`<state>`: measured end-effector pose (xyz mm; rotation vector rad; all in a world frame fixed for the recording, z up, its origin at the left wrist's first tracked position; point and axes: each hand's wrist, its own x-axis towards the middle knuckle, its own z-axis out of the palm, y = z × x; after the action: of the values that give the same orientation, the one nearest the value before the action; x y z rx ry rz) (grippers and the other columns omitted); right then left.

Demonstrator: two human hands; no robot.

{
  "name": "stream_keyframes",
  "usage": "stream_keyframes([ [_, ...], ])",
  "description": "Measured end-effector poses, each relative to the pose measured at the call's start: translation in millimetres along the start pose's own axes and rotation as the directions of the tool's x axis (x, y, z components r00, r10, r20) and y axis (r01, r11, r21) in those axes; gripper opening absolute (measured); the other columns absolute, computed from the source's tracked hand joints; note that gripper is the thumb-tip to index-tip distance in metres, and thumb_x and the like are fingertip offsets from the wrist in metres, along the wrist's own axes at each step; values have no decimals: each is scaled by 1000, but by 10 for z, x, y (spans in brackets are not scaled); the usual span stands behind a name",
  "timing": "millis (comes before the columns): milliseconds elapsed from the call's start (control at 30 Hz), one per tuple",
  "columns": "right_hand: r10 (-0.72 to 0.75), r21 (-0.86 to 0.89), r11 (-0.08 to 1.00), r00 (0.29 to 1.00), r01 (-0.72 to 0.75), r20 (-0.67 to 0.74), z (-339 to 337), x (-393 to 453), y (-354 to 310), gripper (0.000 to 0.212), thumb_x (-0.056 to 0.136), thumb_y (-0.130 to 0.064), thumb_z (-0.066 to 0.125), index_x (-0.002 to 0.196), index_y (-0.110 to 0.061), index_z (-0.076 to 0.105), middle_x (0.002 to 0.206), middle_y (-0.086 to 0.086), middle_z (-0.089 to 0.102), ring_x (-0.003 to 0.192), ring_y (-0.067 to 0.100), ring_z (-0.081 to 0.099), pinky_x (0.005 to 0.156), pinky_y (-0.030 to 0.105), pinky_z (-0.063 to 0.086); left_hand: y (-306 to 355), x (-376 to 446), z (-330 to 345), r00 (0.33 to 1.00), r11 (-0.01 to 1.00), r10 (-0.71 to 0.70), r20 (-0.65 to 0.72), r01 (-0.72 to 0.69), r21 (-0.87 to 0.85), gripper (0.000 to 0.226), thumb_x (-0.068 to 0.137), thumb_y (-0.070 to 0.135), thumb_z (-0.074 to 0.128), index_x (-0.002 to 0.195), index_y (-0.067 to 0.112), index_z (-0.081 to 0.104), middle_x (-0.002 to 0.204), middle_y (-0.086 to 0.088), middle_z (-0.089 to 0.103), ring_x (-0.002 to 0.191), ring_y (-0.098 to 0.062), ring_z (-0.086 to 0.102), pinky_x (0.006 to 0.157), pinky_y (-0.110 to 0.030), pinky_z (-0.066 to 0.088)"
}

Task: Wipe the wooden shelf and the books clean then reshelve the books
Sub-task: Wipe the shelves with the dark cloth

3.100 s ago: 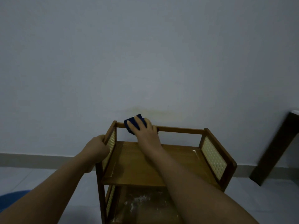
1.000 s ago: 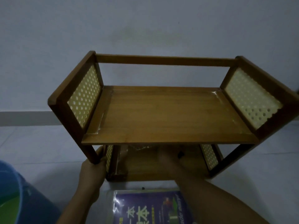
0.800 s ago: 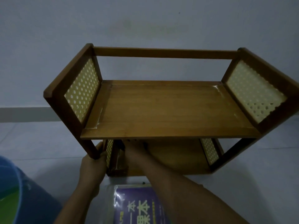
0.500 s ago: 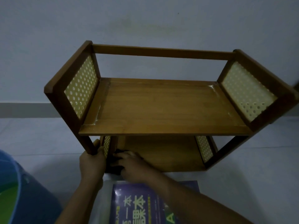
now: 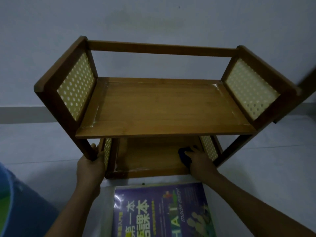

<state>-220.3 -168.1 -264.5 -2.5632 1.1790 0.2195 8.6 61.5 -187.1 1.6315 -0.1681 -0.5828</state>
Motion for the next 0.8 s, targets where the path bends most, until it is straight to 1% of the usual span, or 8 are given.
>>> stream_keyframes([
  [100,91,-45,994,980,-101,-175,38,367,-179,59,91,-7,47,147,-10,29,155,16,24,141,36,25,113,50,30,-20,31,-39,1000,1000,-7,29,6,27,40,98,5,45,138,8,44,113,5,52,85,-8,53,66,-29,42],
  [167,329,-31,942,937,-335,-120,-26,530,-598,56,97,-15,39,150,-12,20,157,16,18,142,39,18,111,52,27,-28,41,-38,999,999,-14,31,13,37,42,99,6,44,140,9,42,116,6,52,93,-13,53,69,-29,42],
  [233,454,9,891,890,-454,33,-71,627,-1171,56,100,-15,39,151,-15,15,158,16,8,143,43,9,102,54,35,-40,36,-36,1000,999,-12,25,11,42,39,99,5,43,138,8,44,106,11,54,85,-10,53,65,-26,40],
  [333,131,90,985,980,-145,153,76,669,-1878,60,99,-16,40,151,-23,13,161,9,2,144,44,0,107,61,27,-3,-11,-8,1000,999,3,26,-4,52,27,99,5,44,122,12,56,85,17,52,78,-7,51,62,-24,38],
  [433,-75,171,984,977,41,200,182,339,-2381,64,90,-22,57,146,-21,26,158,6,4,141,46,3,109,64,22,-26,9,2,1000,998,9,-25,-8,63,22,97,6,47,114,13,59,82,16,51,81,-13,52,62,-24,39],
  [567,-101,404,914,988,44,121,306,-121,-2624,62,87,-20,63,141,-13,33,147,21,23,132,44,26,106,54,31,-56,10,52,997,999,-2,-81,5,36,36,96,5,48,131,10,52,99,4,57,101,-22,52,78,-37,43],
  [700,-95,199,978,988,69,123,104,-66,-2210,51,89,-17,58,136,-17,39,145,12,30,130,42,29,104,53,34,-20,41,59,995,999,-45,-92,43,-26,40,95,4,50,135,7,48,111,0,57,103,-20,52,83,-37,42],
  [800,53,83,994,985,-67,162,-74,-95,-1399,58,85,-16,64,137,-17,36,141,11,35,126,40,35,98,50,40,-17,63,49,992,998,-63,-112,61,-19,38,95,6,50,133,8,51,108,-2,56,102,-22,53,82,-37,42],
])
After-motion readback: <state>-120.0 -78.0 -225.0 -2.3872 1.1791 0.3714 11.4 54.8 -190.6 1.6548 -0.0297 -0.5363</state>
